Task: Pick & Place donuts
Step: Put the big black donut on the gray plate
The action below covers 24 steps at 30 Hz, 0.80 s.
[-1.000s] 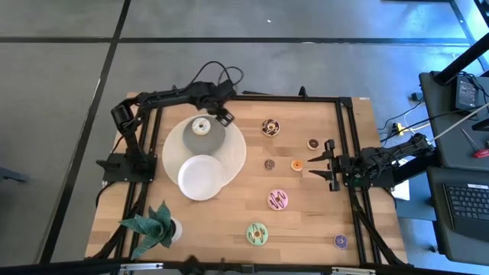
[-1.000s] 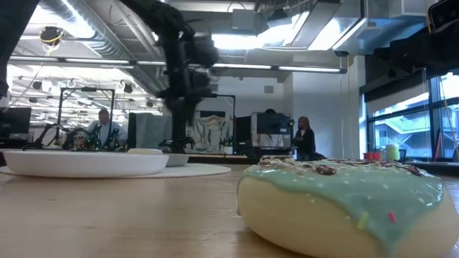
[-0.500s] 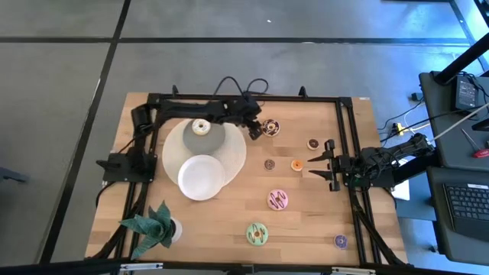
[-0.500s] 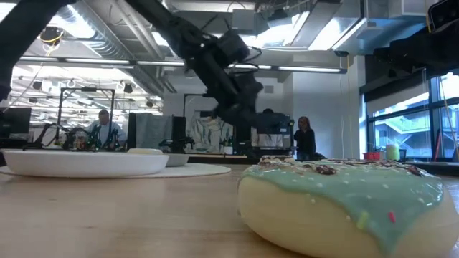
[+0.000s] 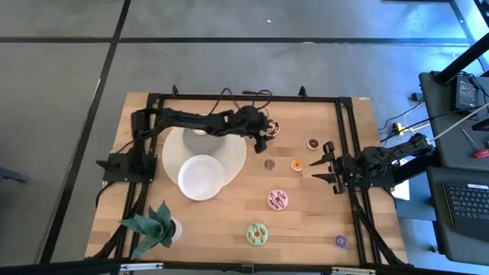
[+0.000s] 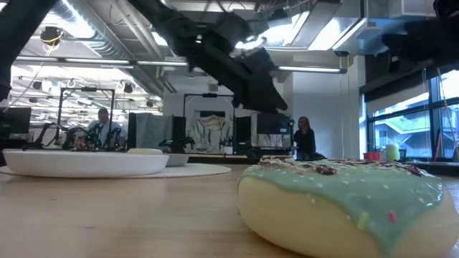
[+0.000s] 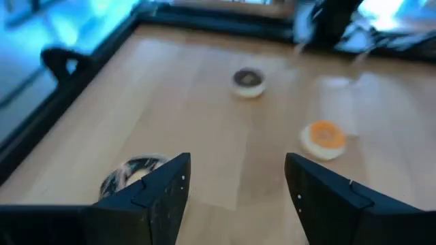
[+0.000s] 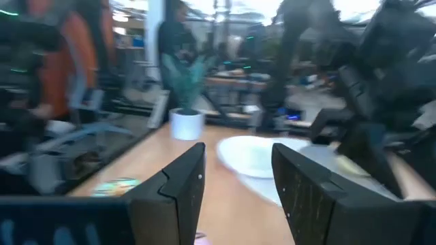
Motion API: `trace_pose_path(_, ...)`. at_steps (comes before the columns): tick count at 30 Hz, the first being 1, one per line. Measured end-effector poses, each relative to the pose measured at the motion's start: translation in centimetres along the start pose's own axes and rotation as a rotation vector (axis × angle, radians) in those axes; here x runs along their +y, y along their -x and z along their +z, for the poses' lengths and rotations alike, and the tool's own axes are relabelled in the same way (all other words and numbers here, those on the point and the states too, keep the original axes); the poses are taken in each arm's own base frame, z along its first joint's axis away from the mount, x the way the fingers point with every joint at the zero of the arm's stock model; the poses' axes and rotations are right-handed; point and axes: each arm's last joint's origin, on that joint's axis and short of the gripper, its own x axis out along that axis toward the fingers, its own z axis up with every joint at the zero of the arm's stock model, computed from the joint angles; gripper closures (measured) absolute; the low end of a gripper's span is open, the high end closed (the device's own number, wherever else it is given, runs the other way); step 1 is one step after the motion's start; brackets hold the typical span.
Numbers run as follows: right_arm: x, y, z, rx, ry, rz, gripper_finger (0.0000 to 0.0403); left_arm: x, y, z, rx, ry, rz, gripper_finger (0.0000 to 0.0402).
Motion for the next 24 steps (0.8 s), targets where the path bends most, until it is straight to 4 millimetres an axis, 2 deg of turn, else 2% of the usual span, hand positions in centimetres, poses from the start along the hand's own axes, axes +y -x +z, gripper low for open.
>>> trace_pose_path(3, 0.2, 0.0, 0.0, -0.002, -0.041, 0.066, 0.0231, -0.1, 2.8, -1.5, -0.058, 0.031, -0.006, 0.0167)
trace_pose_path(7, 0.2, 0.0, 0.0, -0.002, -0.076, 0.074, 0.0231, -0.2, 7.0, -2.9, -0.223, 0.014, -0.032, 0.0170)
trace_pose_path(10, 0.1, 0.0, 0.3, -0.029, -0.081, 0.030, 0.0231, -0.8, 9.6, -3.1, -0.345, -0.035, -0.060, 0.0170)
trace_pose_path(12, -0.2, 0.0, 0.7, -0.071, -0.107, -0.059, 0.0231, -0.9, 10.8, -3.1, -0.391, -0.044, -0.046, 0.0170)
trace_pose_path(15, -0.7, 0.0, 0.7, -0.073, -0.145, -0.240, 0.0231, -0.9, 12.0, -3.2, -0.406, -0.028, -0.043, 0.0170)
trace_pose_path(19, -1.0, -0.4, 0.5, -0.019, -0.109, -0.366, 0.0231, -1.2, 12.8, -3.0, -0.424, 0.011, -0.064, 0.0171)
trace_pose_path(24, -1.0, -1.8, 2.8, 0.058, -0.083, -0.381, 0.0231, -1.7, 13.4, -2.6, -0.442, 0.099, -0.099, 0.0171)
